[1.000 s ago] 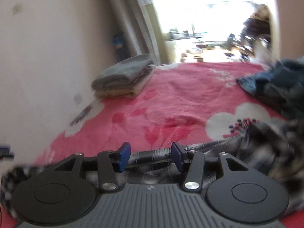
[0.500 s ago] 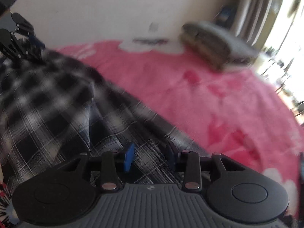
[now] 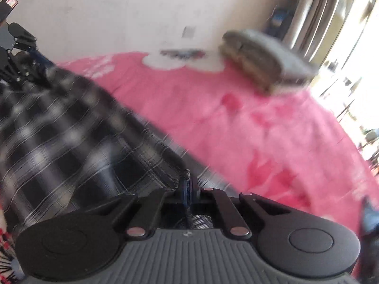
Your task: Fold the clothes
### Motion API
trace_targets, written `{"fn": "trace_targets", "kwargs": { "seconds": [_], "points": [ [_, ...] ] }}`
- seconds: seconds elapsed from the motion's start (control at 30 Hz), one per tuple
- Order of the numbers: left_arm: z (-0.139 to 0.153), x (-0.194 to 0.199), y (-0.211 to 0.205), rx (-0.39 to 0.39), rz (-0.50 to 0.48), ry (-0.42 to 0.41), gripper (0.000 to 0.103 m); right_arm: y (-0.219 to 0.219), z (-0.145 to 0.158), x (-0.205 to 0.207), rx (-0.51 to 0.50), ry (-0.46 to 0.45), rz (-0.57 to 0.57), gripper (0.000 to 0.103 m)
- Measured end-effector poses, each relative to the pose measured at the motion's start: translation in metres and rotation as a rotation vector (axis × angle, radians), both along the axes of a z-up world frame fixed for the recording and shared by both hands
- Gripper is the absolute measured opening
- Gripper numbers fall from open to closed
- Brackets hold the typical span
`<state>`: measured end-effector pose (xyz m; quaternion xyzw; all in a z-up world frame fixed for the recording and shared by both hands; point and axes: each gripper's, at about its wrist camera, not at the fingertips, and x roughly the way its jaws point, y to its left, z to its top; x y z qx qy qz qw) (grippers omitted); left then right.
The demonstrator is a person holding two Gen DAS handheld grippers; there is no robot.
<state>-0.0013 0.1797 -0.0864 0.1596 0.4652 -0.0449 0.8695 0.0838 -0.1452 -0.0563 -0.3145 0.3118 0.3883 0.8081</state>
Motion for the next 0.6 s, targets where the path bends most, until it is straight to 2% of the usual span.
{"fn": "trace_targets", "kwargs": {
  "seconds": [0.13, 0.33, 0.47, 0.53, 0.57, 0.6],
  "points": [
    [0.000, 0.000, 0.000, 0.007, -0.005, -0.007, 0.052, 0.008, 0.005, 0.009, -0.048, -0.065, 0.004, 0.002],
    [-0.002, 0.003, -0.001, 0.018, -0.015, -0.005, 0.052, 0.026, -0.021, 0.023, -0.126, -0.097, 0.034, 0.002],
    [-0.002, 0.003, -0.001, 0.020, -0.025, 0.000, 0.052, 0.027, -0.046, 0.035, -0.141, -0.039, 0.023, 0.002],
    [-0.003, 0.003, 0.000, 0.019, -0.029, 0.001, 0.052, 0.019, -0.049, 0.044, -0.080, 0.015, -0.025, 0.003],
    [-0.003, 0.003, 0.000, 0.018, -0.030, 0.002, 0.052, 0.013, -0.049, 0.049, -0.042, 0.043, -0.053, 0.006],
    [-0.003, 0.003, 0.000, 0.018, -0.031, 0.003, 0.052, 0.003, -0.047, 0.059, 0.024, 0.096, -0.113, 0.017]
  ]
}}
